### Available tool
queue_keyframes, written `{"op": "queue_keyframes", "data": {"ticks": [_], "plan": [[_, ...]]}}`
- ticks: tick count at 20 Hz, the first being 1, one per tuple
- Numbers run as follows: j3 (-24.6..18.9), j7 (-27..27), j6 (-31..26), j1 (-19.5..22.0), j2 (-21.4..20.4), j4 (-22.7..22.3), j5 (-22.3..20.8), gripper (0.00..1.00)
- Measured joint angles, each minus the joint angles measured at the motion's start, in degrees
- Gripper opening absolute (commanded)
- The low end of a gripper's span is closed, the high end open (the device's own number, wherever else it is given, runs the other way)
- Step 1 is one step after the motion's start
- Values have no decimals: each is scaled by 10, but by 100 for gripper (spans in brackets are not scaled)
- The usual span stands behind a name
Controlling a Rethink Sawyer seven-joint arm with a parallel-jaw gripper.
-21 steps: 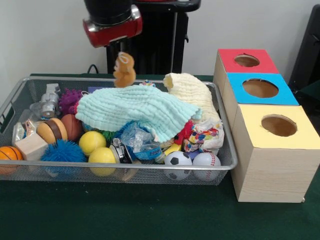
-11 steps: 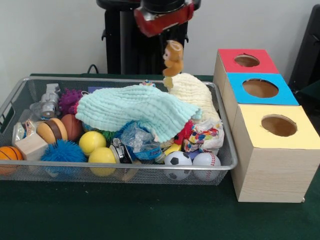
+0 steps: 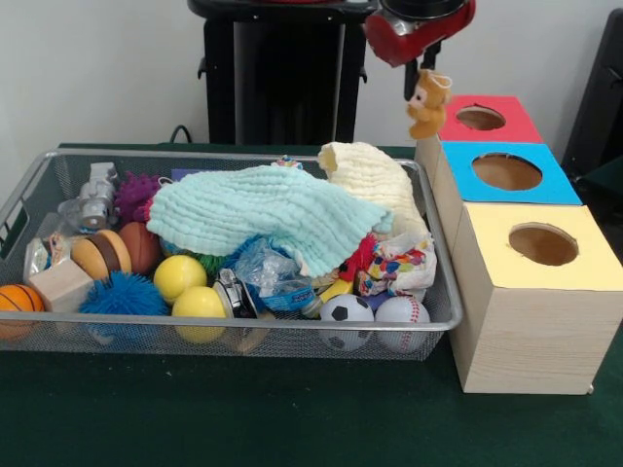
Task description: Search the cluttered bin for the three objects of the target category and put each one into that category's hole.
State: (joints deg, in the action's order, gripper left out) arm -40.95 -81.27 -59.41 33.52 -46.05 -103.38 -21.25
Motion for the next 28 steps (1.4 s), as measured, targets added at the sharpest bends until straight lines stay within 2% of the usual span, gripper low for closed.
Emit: {"op": "queue_keyframes", "data": {"ticks": [6, 10, 18, 28], "plan": [[10, 0, 35, -20, 0, -34, 12, 0], [35, 0, 49, -39, 3, -53, 11, 0], [75, 0, 50, -75, 12, -54, 11, 0], [127, -3, 50, -142, 15, -54, 20, 0]]}}
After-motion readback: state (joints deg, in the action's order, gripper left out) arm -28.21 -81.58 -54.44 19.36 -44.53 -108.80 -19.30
